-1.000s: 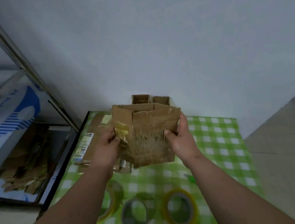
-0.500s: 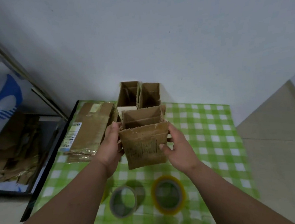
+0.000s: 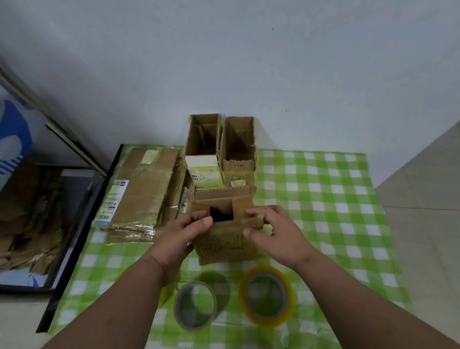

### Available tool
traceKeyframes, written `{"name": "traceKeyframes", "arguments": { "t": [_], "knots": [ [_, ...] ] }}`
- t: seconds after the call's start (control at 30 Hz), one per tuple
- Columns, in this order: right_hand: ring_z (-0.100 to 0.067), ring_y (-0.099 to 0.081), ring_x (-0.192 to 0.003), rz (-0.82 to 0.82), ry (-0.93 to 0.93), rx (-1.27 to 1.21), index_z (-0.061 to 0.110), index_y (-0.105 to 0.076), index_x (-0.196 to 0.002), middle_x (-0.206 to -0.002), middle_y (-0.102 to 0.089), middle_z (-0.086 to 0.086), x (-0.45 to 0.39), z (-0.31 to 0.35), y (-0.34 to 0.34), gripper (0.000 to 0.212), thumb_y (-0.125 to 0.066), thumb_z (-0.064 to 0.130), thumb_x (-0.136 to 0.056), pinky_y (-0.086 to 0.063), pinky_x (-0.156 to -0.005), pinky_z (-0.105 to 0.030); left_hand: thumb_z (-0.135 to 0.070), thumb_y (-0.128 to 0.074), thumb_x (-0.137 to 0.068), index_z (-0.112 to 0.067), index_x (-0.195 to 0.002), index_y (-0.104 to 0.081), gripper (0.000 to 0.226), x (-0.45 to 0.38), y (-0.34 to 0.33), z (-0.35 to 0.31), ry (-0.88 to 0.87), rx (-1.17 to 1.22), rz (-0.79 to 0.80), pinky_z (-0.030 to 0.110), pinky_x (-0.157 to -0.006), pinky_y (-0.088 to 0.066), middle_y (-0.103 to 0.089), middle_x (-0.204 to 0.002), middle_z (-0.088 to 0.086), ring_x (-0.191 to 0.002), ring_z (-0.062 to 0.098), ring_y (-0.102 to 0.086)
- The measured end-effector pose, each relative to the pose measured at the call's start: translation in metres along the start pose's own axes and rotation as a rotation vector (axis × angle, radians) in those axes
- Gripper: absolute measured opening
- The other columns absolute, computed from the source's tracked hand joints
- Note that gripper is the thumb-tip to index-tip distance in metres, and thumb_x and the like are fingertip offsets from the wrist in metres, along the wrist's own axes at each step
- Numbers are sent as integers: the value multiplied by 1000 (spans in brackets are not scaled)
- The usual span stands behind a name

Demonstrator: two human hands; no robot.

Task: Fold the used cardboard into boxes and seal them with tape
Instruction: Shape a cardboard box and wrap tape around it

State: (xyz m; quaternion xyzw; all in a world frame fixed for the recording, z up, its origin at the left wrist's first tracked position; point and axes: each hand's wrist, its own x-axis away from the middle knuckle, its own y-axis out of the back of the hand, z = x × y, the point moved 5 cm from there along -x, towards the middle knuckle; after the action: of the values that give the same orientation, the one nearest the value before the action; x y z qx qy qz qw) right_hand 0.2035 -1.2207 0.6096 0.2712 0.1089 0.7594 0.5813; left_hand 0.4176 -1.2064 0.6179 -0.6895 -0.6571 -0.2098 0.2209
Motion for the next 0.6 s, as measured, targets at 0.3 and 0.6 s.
{"name": "traceKeyframes", "arguments": {
  "t": [0.3, 0.6],
  "knots": [
    [-10, -58, -96, -107, -43, -103, 30, -51, -104, -107, -57, 8, -13, 5, 4, 32, -76, 26, -84, -49, -80, -26, -10, -74, -81, -20, -93, -60, 21, -11, 22, 3, -68, -87, -101, 38, -87, -46, -65, -106, 4, -95, 23, -57],
    [-4, -56, -94, -96, 49, 37, 33, -56, -131, -115, -47, 12, -10, 10, 1, 50, -75, 29, -85, -52, -88, -33, -18, -63, -95, -61, -132, -39, 62, -12, 21, -7, -287, -480, -44, 36, -101, -49, -50, -133, -11, -117, 13, -57]
  ]
}}
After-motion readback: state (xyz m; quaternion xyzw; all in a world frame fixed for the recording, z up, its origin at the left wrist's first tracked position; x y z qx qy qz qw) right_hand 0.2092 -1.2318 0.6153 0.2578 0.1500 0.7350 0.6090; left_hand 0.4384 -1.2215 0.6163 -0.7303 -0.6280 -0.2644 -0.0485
